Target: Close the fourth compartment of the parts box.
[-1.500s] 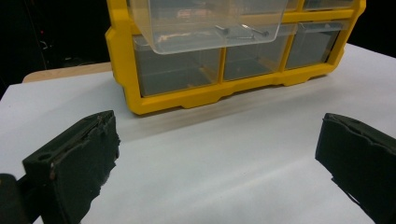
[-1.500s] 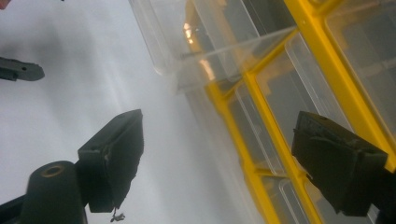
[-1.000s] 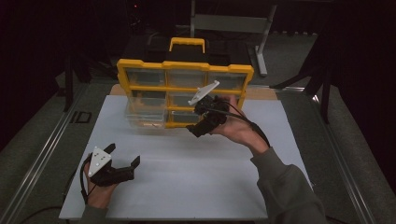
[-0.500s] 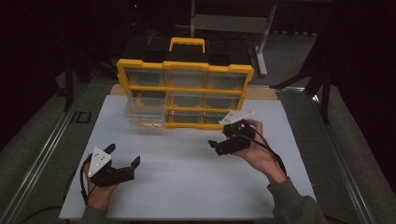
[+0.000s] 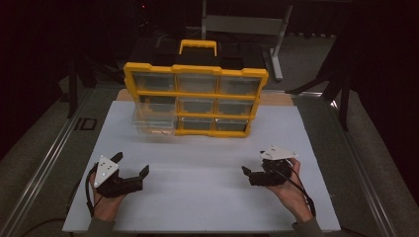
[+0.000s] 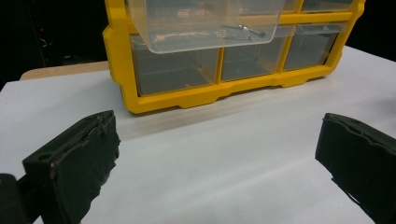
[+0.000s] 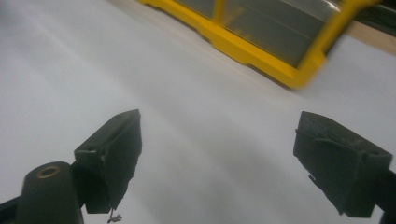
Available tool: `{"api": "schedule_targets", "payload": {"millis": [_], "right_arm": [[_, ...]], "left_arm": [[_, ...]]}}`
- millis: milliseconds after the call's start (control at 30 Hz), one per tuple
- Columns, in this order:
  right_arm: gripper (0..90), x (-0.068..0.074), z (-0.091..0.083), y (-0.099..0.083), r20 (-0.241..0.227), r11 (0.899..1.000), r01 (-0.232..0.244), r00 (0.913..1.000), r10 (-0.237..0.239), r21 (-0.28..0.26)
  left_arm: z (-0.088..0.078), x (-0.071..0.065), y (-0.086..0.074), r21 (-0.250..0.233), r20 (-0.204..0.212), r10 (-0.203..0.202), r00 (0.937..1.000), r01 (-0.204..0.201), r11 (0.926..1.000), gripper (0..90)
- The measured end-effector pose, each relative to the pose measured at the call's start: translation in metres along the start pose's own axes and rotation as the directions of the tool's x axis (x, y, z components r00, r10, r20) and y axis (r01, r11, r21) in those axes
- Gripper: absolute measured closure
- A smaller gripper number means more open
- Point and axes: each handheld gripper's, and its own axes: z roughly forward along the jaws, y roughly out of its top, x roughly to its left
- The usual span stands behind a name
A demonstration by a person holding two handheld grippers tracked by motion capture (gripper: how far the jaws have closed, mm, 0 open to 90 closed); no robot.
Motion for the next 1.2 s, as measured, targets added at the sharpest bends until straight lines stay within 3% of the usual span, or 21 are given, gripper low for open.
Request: {"api": "schedule_targets", "payload": {"millis": [133, 333, 500, 800, 1200], "right_arm": [[14.1, -0.007, -0.006, -0.019, 0.008, 0.997, -0.072, 0.9973, 0.072, -0.027], [11.1, -0.010, -0.007, -0.048, 0.038, 0.990, -0.120, 0.9917, 0.123, -0.075], [10.6, -0.013, -0.009, -0.058, 0.051, 0.987, -0.132, 0.9893, 0.137, -0.091], [10.5, -0.017, -0.012, -0.064, 0.082, 0.988, -0.108, 0.9897, 0.118, -0.115], [10.7, -0.019, -0.012, -0.064, 0.081, 0.985, -0.110, 0.9894, 0.121, -0.131]], "left_arm": [[0.001, -0.001, 0.000, 0.001, 0.001, 0.003, 1.0000, -0.003, 1.0000, 0.2], [0.000, 0.000, 0.000, -0.002, -0.002, -0.001, 1.0000, 0.001, 1.0000, 0.2], [-0.001, 0.000, 0.001, -0.003, -0.002, 0.000, 1.0000, 0.000, 1.0000, 0.2], [0.000, 0.000, 0.001, 0.004, 0.002, 0.004, 1.0000, -0.004, 1.0000, 0.3], [0.000, -0.005, 0.007, 0.005, 0.002, 0.007, 1.0000, -0.007, 1.0000, 0.3]]}}
